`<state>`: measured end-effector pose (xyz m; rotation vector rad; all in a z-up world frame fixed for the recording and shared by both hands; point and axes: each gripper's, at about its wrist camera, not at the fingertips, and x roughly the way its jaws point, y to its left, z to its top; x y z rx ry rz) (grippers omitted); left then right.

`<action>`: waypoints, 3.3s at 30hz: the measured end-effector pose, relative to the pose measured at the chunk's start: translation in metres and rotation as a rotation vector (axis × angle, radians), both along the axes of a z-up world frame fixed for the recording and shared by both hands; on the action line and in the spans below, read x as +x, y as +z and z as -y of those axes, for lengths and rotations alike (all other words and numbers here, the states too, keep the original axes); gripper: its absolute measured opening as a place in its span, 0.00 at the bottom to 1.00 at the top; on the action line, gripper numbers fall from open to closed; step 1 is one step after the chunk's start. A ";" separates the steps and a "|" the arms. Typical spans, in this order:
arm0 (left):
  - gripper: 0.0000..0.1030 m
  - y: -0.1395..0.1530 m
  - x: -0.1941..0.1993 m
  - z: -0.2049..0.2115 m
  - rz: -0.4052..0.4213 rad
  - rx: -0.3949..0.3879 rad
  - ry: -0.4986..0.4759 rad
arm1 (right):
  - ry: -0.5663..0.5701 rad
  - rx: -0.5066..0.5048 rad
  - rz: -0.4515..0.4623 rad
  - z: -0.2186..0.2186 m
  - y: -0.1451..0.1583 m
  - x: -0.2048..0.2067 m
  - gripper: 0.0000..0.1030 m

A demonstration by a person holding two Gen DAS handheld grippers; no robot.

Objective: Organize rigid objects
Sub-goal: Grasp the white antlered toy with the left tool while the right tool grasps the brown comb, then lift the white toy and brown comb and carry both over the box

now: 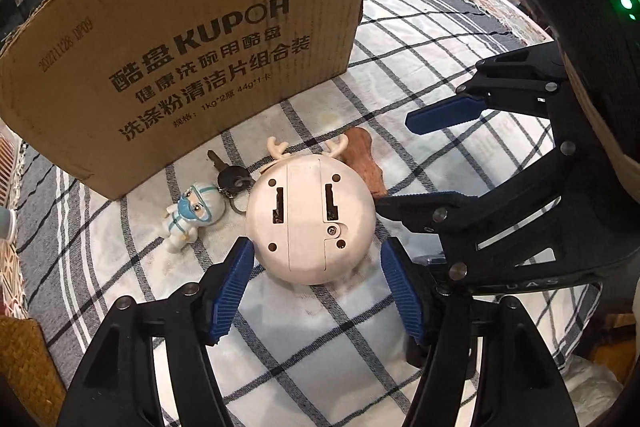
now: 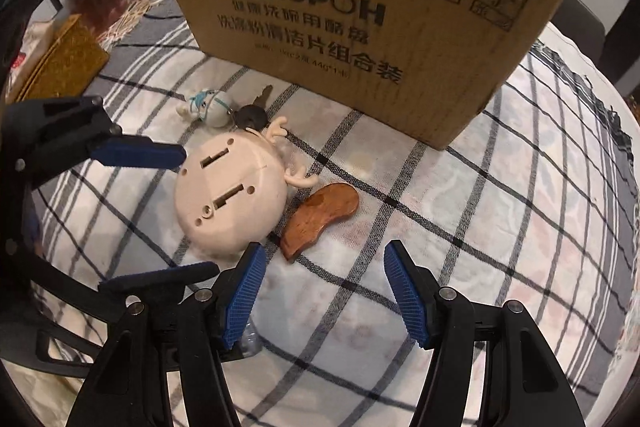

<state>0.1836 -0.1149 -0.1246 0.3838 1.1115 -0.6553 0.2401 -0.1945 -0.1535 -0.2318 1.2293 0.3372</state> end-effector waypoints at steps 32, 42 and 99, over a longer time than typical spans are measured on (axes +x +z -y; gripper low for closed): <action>0.68 -0.011 0.024 0.003 0.037 -0.076 0.073 | -0.097 0.035 0.070 0.026 -0.011 0.023 0.61; 0.68 0.001 0.020 -0.029 0.067 -0.138 0.265 | -0.162 0.078 0.116 0.019 -0.007 0.028 0.61; 0.68 0.125 -0.018 -0.079 0.343 -0.279 0.420 | -0.391 0.141 0.490 0.007 0.124 -0.049 0.21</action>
